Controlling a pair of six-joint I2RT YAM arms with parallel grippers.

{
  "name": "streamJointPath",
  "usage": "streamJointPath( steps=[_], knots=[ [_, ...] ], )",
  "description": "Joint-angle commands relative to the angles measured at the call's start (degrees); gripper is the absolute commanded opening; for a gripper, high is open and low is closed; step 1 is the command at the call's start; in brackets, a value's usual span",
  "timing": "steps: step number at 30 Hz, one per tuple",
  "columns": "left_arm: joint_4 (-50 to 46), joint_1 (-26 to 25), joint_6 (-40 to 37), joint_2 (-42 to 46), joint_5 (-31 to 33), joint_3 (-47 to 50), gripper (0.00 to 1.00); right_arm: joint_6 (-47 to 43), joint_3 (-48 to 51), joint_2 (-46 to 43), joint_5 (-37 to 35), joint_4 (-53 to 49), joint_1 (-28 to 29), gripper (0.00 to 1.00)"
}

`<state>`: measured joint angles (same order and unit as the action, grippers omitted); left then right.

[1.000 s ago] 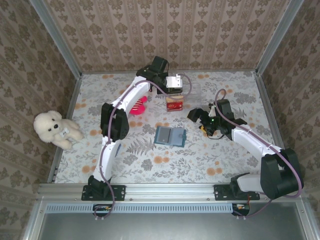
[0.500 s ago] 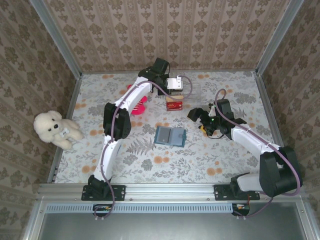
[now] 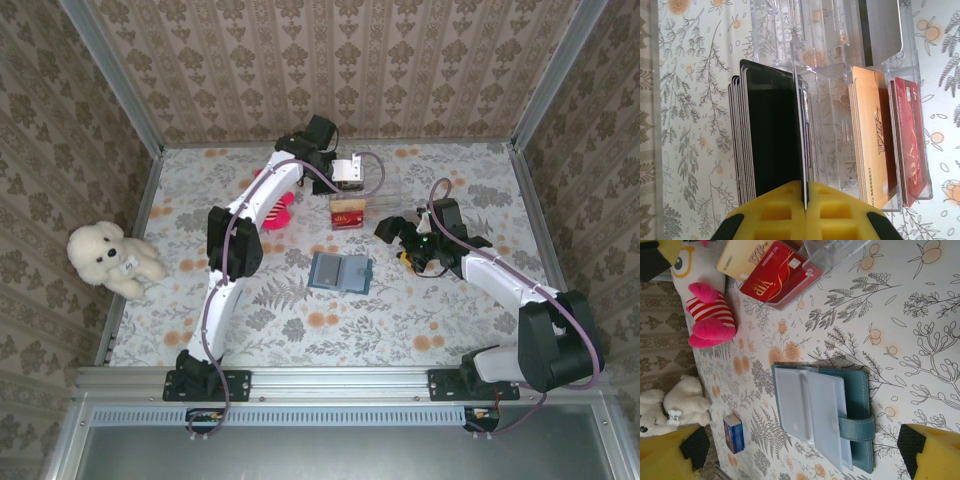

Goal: Take the credit cards out of the card holder

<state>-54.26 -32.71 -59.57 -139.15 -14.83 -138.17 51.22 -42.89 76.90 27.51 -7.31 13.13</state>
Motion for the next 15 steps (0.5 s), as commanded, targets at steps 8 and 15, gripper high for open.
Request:
streamJointPath(
  steps=[8,15],
  knots=[
    [1.2,-0.5,2.6,-0.6,1.4,-1.3,0.00,1.4,0.9,0.5,1.7,1.9,-0.4,1.00],
    [4.2,-1.3,3.4,-0.2,3.5,-0.3,0.04,1.4,0.8,0.9,2.4,2.2,-0.4,1.00]
  ],
)
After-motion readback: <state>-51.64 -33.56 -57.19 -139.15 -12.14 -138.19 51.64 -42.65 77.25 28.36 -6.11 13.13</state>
